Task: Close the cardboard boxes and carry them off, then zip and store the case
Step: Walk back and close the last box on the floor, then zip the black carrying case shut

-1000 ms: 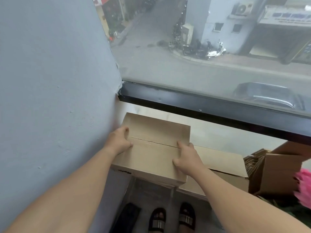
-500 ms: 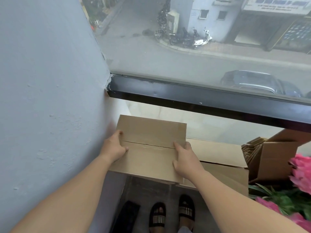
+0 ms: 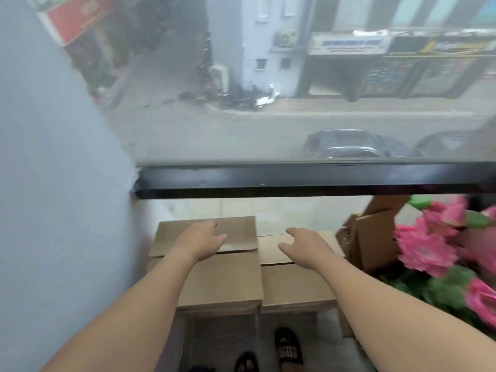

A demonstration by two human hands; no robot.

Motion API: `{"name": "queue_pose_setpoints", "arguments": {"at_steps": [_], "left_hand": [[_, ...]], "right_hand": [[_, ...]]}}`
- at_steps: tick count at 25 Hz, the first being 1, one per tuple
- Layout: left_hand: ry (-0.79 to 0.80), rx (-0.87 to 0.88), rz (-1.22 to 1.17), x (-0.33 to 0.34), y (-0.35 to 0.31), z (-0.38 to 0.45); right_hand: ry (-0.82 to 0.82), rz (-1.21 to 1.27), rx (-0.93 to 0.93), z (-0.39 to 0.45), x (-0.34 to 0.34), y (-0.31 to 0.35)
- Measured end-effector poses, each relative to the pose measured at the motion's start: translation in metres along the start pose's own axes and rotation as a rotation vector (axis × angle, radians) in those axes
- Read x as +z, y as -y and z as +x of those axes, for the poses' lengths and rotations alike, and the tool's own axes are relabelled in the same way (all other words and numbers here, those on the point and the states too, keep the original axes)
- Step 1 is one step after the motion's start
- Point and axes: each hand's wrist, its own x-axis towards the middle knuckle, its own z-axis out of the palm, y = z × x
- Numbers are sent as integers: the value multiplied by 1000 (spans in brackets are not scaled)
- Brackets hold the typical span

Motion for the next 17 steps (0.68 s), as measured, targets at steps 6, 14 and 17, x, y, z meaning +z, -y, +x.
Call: {"name": "queue_pose_setpoints", "arguments": {"at_steps": [6,14,17], "left_hand": [[70,411,55,0,-159,1],[179,887,229,50,-389,-85],[230,1026,286,91,-470,-151]], "right_hand": [[-217,154,241,-87,-72,-85],[-518,433,603,-270,-99,-244],[-626,524,715,-353,-88,-303]]}}
